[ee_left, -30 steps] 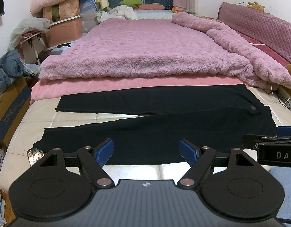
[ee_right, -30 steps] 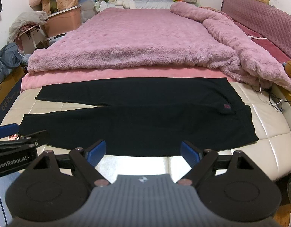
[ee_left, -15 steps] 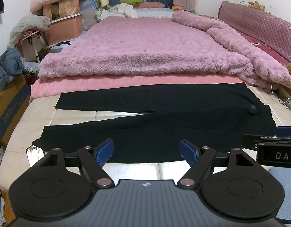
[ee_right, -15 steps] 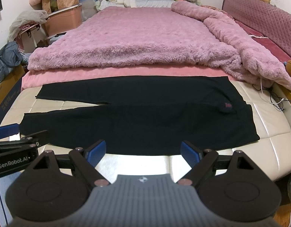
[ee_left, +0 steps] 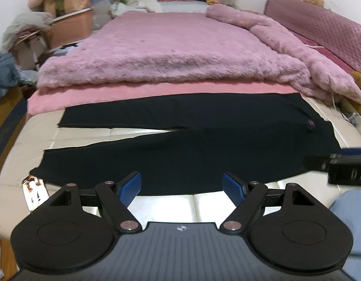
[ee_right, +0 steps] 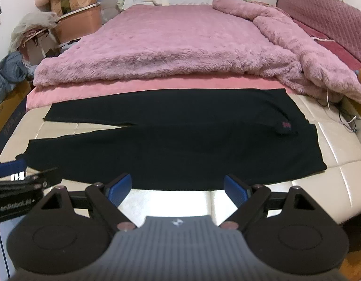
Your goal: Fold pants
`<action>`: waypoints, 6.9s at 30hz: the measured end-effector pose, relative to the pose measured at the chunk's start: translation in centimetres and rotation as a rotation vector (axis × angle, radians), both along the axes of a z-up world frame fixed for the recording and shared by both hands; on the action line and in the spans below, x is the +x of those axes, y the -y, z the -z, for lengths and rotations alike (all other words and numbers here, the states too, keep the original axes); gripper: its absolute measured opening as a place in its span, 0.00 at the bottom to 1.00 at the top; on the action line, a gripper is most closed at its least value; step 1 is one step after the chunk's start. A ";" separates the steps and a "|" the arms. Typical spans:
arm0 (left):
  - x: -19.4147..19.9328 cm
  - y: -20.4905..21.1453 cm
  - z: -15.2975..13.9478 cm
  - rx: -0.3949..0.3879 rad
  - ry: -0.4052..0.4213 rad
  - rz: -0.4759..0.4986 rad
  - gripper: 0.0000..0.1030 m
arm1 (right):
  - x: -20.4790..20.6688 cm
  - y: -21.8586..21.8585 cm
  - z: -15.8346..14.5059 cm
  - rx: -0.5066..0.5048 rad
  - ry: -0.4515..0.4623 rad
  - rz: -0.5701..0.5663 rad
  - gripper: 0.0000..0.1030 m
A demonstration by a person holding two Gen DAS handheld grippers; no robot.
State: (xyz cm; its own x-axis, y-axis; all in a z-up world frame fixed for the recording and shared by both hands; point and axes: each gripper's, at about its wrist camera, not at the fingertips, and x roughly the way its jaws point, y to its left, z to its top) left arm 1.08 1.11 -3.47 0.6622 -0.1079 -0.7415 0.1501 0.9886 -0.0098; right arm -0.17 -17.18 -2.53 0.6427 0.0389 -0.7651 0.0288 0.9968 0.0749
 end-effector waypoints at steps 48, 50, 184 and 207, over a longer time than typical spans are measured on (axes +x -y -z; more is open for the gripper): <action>9.4 -8.7 16.8 0.752 -0.206 0.601 0.02 | 8.9 26.7 15.9 -0.556 -0.111 -0.344 0.36; 9.8 -9.1 16.3 0.703 -0.200 0.520 0.01 | 8.5 27.0 15.9 -0.607 -0.138 -0.416 0.31; 28.0 -4.6 13.2 0.149 -0.019 0.039 0.31 | 22.1 36.7 16.9 0.333 0.107 0.517 0.63; 21.4 3.3 14.8 0.042 -0.193 0.166 0.01 | 13.5 42.8 18.9 0.340 0.096 0.772 0.02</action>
State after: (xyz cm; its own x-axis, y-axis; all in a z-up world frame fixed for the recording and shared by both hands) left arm 22.49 -2.24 -18.26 0.4834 -0.1698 -0.8588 0.3095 0.9508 -0.0138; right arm 13.30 -59.96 -21.48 0.6448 -0.2191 -0.7323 0.6701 0.6230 0.4035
